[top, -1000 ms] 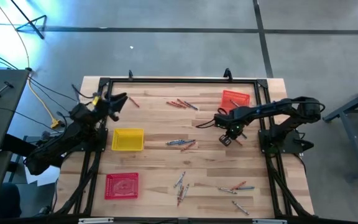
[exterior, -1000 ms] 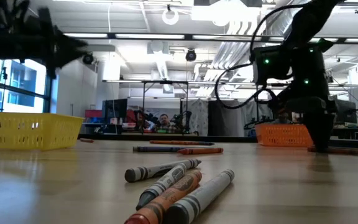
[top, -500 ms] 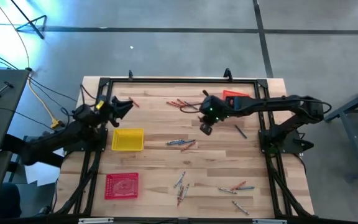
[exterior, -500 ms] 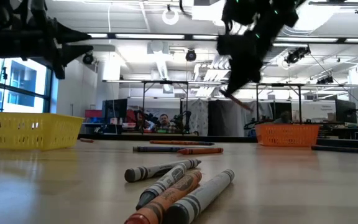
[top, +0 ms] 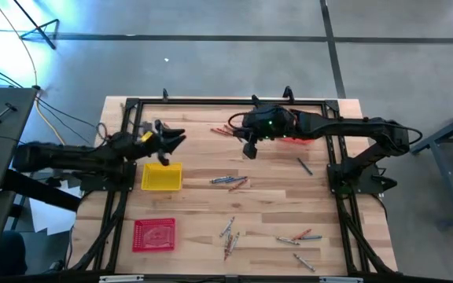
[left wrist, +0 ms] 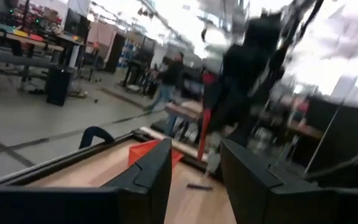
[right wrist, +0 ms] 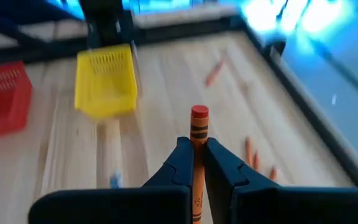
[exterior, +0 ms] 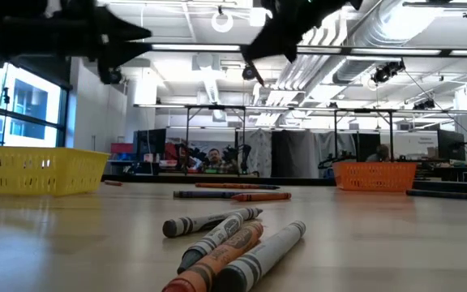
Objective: Sort crayons
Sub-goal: Put the orange crayon into the yellow bin
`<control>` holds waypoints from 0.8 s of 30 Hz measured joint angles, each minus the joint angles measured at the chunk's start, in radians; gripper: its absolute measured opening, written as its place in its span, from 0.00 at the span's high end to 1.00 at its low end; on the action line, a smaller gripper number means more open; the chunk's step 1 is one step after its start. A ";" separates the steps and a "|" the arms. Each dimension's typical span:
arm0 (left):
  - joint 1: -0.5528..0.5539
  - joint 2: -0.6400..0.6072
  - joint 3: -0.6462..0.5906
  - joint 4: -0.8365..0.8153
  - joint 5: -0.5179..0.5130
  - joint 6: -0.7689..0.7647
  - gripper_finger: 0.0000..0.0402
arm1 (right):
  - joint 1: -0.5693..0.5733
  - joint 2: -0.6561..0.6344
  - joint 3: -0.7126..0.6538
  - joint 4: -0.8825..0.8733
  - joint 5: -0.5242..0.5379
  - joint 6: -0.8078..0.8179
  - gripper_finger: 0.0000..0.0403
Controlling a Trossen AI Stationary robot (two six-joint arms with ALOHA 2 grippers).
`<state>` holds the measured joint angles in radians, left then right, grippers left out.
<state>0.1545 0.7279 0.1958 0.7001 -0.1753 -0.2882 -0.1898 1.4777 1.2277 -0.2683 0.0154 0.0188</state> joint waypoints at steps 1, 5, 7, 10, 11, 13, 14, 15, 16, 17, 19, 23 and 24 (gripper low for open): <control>-0.012 0.044 0.028 -0.002 -0.013 0.032 0.68 | -0.003 0.000 0.003 0.034 0.000 -0.017 0.98; -0.032 0.203 0.135 -0.002 -0.022 0.122 0.68 | -0.021 0.000 0.004 0.148 0.000 -0.047 0.98; -0.032 0.263 0.175 -0.005 -0.022 0.125 0.68 | -0.034 0.000 0.004 0.180 0.001 -0.060 0.98; -0.032 0.333 0.228 -0.002 -0.022 0.132 0.68 | -0.055 0.000 0.004 0.218 0.001 -0.071 0.98; -0.032 0.355 0.245 0.000 -0.023 0.133 0.68 | -0.061 0.000 0.004 0.236 0.001 -0.072 0.98; -0.032 0.402 0.278 0.002 -0.022 0.137 0.68 | -0.069 0.002 0.004 0.263 0.000 -0.072 0.98; -0.032 0.424 0.294 0.000 -0.023 0.143 0.68 | -0.072 0.005 0.004 0.275 -0.001 -0.072 0.98; -0.032 0.446 0.311 0.000 -0.023 0.152 0.68 | -0.074 0.009 0.004 0.284 -0.011 -0.072 0.98; -0.032 0.469 0.329 0.002 -0.022 0.163 0.68 | -0.075 0.012 0.004 0.289 -0.023 -0.072 0.98; -0.032 0.489 0.344 0.002 -0.023 0.172 0.68 | -0.074 0.016 0.004 0.296 -0.034 -0.072 0.98; -0.032 0.524 0.373 0.000 -0.034 0.199 0.68 | -0.071 0.021 0.004 0.296 -0.047 -0.072 0.98; -0.031 0.550 0.405 0.003 -0.048 0.247 0.68 | -0.069 0.023 0.004 0.293 -0.051 -0.076 0.98; -0.030 0.550 0.406 0.001 -0.051 0.258 0.68 | -0.066 0.023 0.004 0.292 -0.052 -0.076 0.98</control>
<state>0.1242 1.2778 0.6014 0.7013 -0.2260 -0.0307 -0.2561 1.5009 1.2316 0.0236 -0.0368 -0.0571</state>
